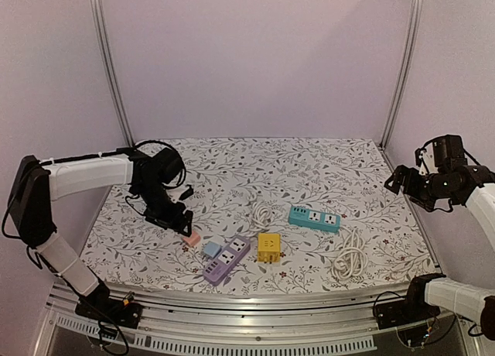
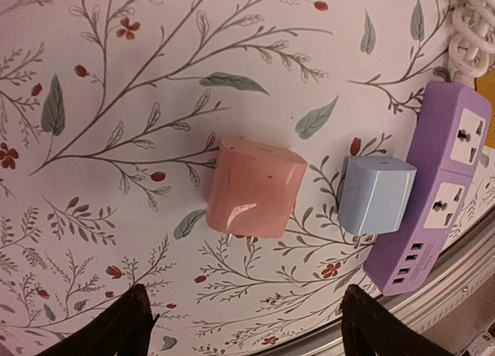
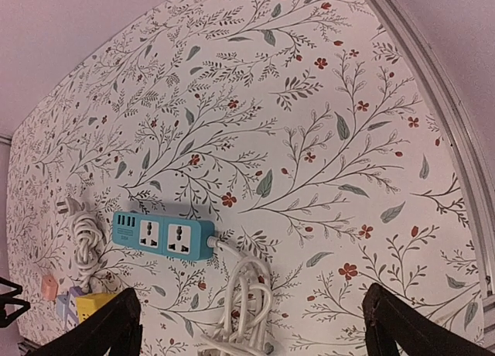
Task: Insert the plug
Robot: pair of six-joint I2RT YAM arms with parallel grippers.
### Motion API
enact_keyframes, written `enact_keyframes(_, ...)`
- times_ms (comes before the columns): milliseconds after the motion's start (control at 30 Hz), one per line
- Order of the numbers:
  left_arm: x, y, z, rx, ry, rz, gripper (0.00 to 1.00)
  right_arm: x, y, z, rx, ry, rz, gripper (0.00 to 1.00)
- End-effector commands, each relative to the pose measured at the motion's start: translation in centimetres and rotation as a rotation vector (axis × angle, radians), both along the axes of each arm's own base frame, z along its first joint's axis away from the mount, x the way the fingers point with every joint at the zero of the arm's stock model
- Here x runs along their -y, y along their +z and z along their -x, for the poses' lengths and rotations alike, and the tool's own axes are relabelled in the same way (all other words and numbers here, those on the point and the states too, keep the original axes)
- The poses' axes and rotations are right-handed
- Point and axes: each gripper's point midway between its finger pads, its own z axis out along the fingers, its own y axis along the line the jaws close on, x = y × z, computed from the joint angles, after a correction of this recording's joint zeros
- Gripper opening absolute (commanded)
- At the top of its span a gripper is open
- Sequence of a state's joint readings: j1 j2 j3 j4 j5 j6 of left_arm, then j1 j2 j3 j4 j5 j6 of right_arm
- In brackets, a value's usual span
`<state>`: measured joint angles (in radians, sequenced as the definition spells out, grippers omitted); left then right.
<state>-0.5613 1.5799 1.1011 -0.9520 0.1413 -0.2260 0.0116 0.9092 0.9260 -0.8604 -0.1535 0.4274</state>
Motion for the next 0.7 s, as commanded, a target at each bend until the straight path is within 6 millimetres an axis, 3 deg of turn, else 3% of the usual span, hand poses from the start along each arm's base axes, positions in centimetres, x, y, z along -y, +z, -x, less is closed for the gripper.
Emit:
enact_keyframes(0, 1.1, -1.8, 0.7, -0.022, -0.096, -0.032, 0.84, -0.2, -0.5, 0.6, -0.023, -0.003, -0.019, 0.99)
enact_keyframes(667, 2.1, -5.2, -1.2, -0.006, -0.146, -0.122, 0.67, -0.4, -1.2, 0.5, -0.056, 0.002, -0.030, 0.99)
